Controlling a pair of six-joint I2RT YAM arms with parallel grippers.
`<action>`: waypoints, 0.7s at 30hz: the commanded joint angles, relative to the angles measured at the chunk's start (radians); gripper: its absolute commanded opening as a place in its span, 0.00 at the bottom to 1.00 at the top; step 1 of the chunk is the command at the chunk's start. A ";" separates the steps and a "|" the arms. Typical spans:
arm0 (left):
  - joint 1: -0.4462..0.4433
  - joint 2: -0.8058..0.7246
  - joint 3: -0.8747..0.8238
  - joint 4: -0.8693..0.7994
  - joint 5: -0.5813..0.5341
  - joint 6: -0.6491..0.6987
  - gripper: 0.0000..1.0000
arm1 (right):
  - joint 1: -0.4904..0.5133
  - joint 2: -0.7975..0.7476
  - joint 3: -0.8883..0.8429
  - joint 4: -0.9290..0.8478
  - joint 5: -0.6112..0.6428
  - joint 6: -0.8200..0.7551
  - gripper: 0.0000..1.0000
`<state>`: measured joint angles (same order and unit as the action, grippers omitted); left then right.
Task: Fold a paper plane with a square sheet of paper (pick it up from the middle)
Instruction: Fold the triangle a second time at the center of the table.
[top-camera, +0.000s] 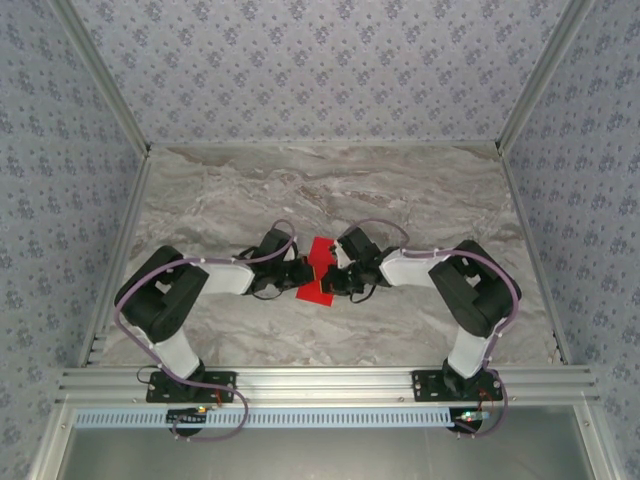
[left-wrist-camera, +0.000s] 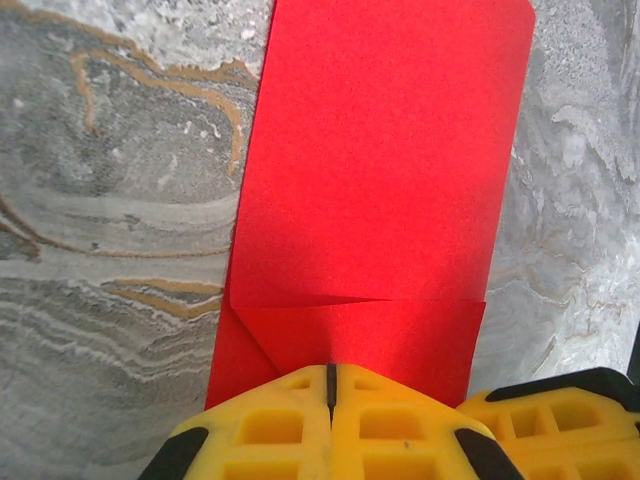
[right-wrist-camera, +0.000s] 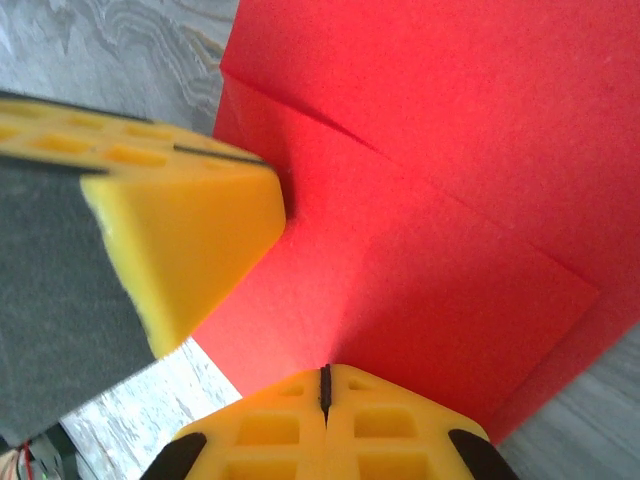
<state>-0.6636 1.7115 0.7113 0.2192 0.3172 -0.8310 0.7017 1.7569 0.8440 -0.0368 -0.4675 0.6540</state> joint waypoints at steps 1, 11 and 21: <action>-0.001 0.043 0.000 -0.103 -0.072 -0.008 0.00 | 0.004 -0.036 -0.028 -0.167 -0.002 -0.076 0.01; -0.001 0.036 -0.009 -0.097 -0.074 -0.020 0.00 | 0.010 -0.161 -0.115 -0.198 -0.010 -0.101 0.01; -0.003 0.038 -0.005 -0.078 -0.061 -0.040 0.00 | 0.048 -0.059 -0.005 -0.043 0.056 -0.033 0.00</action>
<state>-0.6640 1.7119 0.7158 0.2096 0.3134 -0.8619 0.7387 1.6489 0.8120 -0.1188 -0.4404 0.5976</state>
